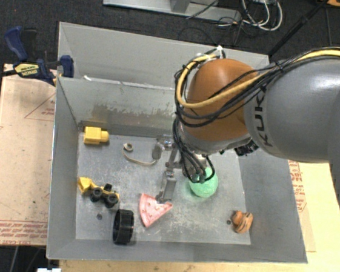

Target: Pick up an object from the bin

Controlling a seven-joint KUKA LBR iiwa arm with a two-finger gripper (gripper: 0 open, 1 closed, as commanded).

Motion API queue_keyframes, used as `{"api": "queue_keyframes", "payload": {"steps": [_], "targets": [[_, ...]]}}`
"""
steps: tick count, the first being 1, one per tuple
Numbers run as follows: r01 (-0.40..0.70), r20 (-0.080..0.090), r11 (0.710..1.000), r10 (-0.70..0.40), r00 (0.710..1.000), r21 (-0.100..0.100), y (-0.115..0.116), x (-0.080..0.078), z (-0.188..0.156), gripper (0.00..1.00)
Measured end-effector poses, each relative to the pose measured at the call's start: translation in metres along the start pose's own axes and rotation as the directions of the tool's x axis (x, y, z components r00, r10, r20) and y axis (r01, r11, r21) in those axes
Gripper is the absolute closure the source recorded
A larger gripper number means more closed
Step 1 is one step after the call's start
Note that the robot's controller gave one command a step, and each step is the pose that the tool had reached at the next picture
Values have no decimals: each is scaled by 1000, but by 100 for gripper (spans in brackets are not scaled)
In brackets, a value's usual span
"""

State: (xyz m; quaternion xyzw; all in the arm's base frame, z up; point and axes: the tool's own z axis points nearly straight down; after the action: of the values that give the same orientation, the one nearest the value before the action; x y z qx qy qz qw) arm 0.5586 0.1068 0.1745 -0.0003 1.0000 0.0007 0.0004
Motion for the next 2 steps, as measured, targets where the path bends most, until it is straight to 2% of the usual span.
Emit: {"api": "queue_keyframes", "payload": {"steps": [1,2], "targets": [[84,4,997,-84,996,0,6,26,37,0],[76,1,997,-76,997,0,27,53,82,0]]}}
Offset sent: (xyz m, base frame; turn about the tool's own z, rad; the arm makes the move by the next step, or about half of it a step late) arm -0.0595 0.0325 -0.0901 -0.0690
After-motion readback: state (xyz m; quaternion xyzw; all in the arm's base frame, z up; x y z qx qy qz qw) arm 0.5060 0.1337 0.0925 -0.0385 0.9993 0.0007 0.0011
